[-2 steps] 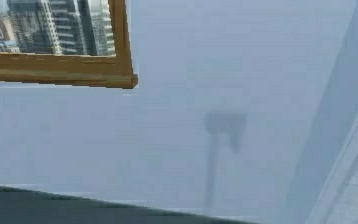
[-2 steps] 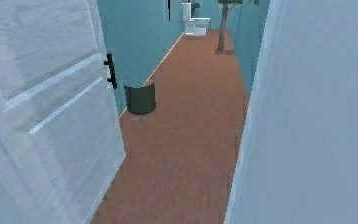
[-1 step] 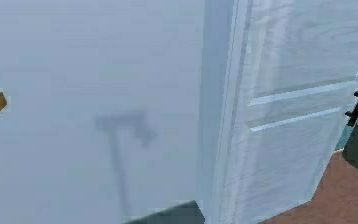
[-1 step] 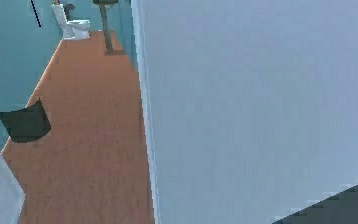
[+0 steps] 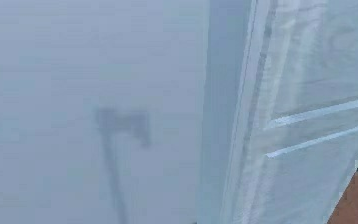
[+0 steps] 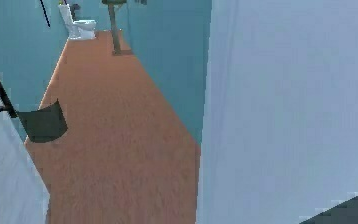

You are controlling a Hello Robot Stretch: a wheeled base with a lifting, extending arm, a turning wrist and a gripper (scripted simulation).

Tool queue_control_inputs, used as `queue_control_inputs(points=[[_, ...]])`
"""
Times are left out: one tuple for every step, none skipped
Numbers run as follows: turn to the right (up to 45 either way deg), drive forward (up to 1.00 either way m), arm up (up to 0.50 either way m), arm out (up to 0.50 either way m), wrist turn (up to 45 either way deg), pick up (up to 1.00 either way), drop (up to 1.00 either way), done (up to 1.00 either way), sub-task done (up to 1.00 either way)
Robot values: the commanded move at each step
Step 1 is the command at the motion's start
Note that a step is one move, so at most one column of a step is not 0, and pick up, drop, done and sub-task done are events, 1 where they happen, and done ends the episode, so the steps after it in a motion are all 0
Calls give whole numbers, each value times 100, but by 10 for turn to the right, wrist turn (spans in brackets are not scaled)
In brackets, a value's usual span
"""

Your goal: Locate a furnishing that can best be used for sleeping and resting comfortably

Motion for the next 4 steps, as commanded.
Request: queue_control_inputs(points=[[450,0,0,0,0,0,0,0,0],[240,0,0,0,0,0,0,0,0],[0,100,0,0,0,0,0,0,0],[0,100,0,0,0,0,0,0,0]])
